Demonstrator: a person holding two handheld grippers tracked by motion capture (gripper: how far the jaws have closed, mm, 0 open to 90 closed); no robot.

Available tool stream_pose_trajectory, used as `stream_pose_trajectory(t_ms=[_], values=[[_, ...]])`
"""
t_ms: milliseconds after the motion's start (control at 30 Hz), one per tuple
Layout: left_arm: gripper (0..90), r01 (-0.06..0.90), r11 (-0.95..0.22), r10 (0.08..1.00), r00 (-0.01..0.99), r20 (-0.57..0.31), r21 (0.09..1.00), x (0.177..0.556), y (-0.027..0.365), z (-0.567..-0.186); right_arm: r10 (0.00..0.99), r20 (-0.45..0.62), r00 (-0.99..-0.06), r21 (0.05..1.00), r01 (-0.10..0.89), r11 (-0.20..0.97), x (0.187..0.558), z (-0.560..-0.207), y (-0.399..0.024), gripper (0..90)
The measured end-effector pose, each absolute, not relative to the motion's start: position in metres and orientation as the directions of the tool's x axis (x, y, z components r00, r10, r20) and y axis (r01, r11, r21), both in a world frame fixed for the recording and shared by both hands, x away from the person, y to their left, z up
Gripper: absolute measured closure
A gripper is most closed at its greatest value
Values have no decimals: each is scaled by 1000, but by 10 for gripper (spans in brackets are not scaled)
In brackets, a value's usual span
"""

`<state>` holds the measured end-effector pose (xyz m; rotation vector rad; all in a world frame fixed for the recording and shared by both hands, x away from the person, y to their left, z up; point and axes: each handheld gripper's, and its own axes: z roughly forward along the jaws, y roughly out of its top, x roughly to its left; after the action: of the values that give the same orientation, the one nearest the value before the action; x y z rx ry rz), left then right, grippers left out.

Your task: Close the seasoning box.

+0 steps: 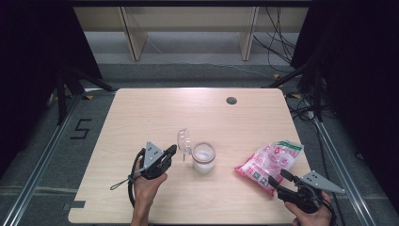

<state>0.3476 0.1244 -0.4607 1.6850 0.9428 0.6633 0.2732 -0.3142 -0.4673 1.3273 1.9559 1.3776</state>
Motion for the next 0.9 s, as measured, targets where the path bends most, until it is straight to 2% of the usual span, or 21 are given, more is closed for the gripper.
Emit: stream_pose_trajectory(t_ms=[167, 233, 700, 900], values=[[895, 253, -155, 843, 537, -5, 955, 347, 124, -458, 874, 182, -450, 883, 465, 55, 272, -467, -314, 405], [895, 250, -152, 840, 542, -8, 956, 347, 123, -457, 873, 223, -433, 875, 484, 16, 270, -467, -310, 404], [894, 235, -172, 826, 563, 10, 957, 347, 114, -451, 869, 176, -462, 889, 455, 62, 271, -469, -311, 388], [890, 229, -176, 824, 566, 16, 957, 346, 113, -449, 872, 208, -443, 876, 481, 36, 268, -468, -309, 388]])
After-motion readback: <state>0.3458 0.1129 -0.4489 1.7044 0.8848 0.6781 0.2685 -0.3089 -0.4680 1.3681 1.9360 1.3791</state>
